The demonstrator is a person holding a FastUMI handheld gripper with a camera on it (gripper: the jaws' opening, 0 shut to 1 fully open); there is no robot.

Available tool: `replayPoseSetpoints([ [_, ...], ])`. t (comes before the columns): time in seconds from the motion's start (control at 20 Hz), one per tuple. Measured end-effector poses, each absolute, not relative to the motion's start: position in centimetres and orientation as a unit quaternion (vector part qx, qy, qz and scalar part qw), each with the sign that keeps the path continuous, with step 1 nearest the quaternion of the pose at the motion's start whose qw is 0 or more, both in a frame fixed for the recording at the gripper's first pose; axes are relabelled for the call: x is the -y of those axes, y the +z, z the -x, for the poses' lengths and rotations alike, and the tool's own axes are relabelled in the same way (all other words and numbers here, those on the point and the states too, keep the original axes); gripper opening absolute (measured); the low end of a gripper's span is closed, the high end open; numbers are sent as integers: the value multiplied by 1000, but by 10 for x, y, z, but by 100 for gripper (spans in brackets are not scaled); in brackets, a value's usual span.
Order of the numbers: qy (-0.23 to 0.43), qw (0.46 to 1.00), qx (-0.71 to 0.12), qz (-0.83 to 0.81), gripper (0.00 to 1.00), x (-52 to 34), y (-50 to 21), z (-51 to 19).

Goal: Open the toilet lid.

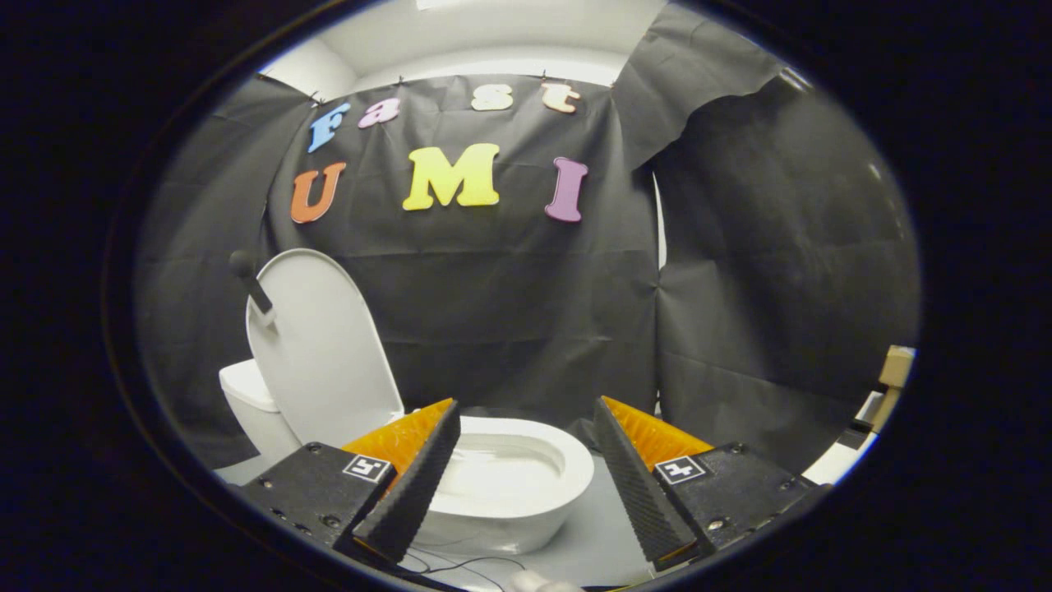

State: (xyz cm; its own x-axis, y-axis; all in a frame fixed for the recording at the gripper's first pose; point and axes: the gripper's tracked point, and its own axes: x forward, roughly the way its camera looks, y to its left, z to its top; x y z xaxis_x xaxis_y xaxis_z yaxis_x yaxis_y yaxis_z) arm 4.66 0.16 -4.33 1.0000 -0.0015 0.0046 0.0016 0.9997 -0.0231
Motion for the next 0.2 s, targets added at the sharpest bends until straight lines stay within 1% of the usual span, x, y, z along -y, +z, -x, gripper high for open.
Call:
replayPoseSetpoints([
  [0.2,3,1000,4,12,100,-3,-42,-46],
])
